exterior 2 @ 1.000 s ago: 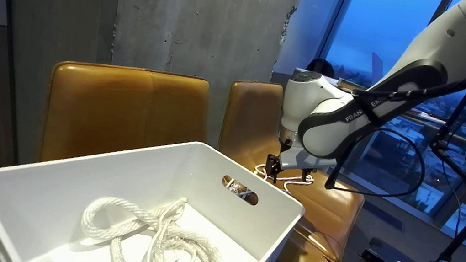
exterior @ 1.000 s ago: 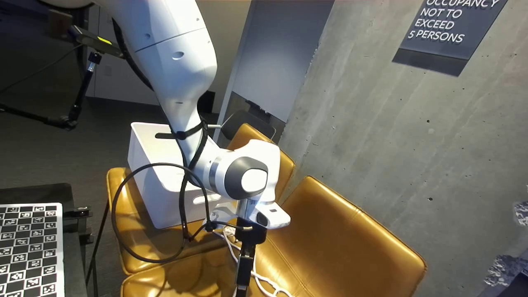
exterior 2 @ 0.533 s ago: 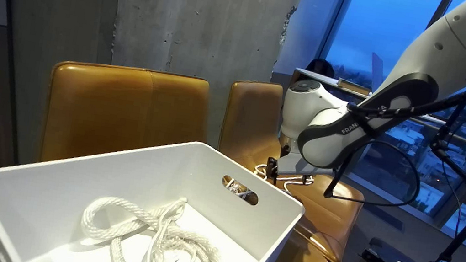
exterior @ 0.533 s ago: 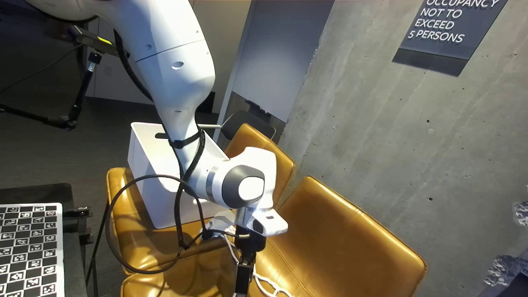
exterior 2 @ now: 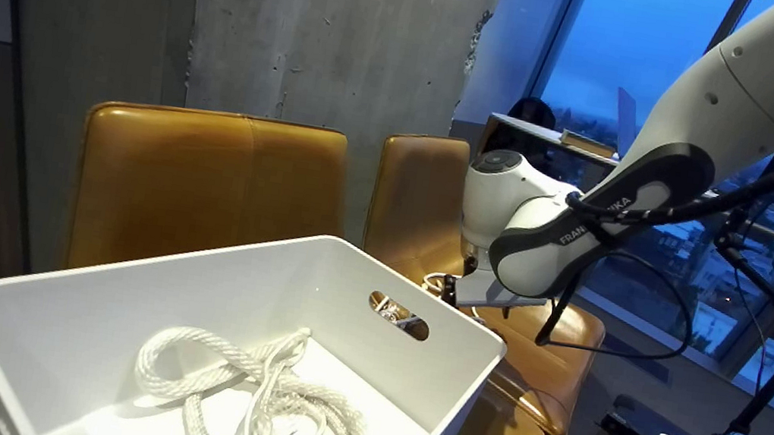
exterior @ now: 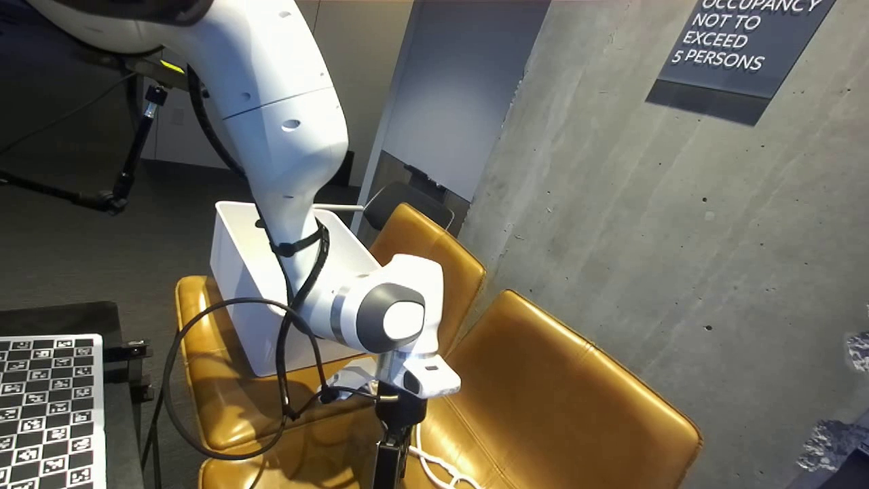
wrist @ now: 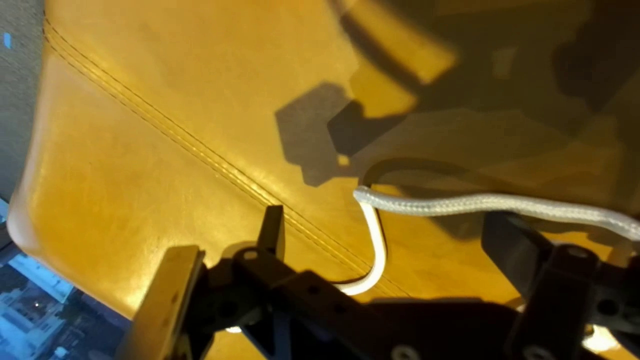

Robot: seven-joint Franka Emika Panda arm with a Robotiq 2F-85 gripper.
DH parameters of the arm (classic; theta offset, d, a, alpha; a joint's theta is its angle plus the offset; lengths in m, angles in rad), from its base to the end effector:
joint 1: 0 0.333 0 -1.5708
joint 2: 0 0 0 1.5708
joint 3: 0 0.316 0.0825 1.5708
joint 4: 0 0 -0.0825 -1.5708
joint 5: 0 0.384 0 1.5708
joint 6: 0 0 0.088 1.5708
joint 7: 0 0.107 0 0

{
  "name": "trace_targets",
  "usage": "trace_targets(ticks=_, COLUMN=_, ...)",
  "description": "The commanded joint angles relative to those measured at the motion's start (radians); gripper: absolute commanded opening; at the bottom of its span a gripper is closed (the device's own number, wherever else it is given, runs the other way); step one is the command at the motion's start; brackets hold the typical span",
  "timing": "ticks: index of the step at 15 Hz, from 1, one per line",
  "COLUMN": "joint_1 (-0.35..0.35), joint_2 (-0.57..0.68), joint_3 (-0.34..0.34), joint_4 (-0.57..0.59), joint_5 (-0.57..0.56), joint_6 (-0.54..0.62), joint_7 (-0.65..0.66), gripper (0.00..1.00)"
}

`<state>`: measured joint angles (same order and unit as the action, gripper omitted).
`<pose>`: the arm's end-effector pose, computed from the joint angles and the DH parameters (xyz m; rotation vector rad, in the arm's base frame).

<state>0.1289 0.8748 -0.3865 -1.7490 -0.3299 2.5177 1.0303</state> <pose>0.6290 -0.1486 0.0974 2.4064 -1.1444 0.1497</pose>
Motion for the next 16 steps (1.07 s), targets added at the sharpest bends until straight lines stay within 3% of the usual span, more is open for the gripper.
trace_targets(ticks=1, joint_1=0.015, joint_2=0.003, joint_3=-0.011, joint_4=-0.003, joint_5=0.005, joint_6=0.006, joint_7=0.013, gripper=1.0)
trace_targets(ticks=16, joint_1=0.113, joint_2=-0.005, joint_3=-0.038, joint_4=-0.076, joint_5=-0.064, joint_6=0.009, joint_7=0.071, gripper=1.0)
